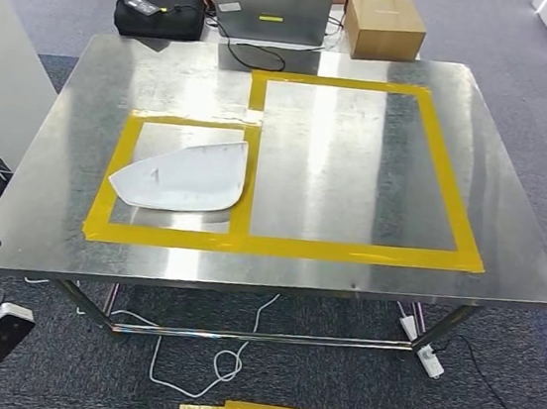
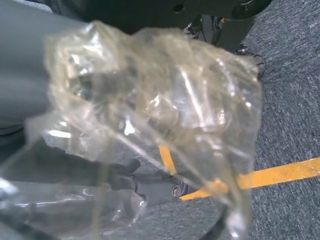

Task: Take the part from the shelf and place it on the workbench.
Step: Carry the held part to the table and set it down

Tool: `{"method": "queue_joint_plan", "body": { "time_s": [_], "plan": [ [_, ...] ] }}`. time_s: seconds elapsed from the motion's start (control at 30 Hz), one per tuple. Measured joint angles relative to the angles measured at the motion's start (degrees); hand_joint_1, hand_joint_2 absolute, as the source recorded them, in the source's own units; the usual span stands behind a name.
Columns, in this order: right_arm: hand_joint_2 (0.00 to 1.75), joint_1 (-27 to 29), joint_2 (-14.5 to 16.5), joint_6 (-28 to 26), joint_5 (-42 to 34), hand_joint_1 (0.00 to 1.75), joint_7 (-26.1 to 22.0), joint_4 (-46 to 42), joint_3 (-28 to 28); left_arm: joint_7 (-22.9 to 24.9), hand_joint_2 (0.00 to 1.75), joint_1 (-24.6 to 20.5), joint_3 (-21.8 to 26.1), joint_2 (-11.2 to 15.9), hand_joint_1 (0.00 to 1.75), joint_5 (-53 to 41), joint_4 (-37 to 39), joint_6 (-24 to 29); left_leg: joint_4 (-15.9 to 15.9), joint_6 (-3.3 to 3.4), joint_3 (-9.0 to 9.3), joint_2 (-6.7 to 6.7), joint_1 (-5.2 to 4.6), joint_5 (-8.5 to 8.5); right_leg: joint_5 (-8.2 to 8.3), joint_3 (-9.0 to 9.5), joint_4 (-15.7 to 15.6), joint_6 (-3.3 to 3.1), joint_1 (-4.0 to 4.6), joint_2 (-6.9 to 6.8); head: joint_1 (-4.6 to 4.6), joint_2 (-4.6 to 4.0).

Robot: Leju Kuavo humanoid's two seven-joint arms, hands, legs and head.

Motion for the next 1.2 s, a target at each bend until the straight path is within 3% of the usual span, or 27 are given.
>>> {"method": "queue_joint_plan", "body": {
  "time_s": [0.6,0.83,1.2],
  "plan": [
    [0.00,0.1,-0.4,-0.3,0.0,0.00,-0.4,0.1,-0.1,-0.1,0.00,0.2,1.1,-1.5,0.00,0.1,-0.4,0.0,0.0,0.00,0.00,0.00,0.00,0.00,0.00,0.01,0.0,0.00,-0.01,0.00,-0.01,0.00],
    [0.00,0.4,-1.2,0.7,0.0,0.00,-0.8,0.2,-1.8,-3.2,0.00,2.2,2.2,-3.0,0.00,-1.3,-4.7,-0.1,0.0,0.00,0.00,0.00,-0.01,-0.01,-0.02,-0.01,0.0,0.03,-0.01,0.00,0.01,0.00],
    [0.00,0.7,-1.4,0.4,0.0,0.00,-0.8,0.3,-3.4,-3.8,0.00,2.5,-0.5,-4.9,0.00,1.9,-8.0,0.9,0.0,0.01,0.04,0.00,-0.01,-0.01,-0.02,-0.01,0.0,0.05,-0.02,0.01,-0.01,0.00]
  ]
}}
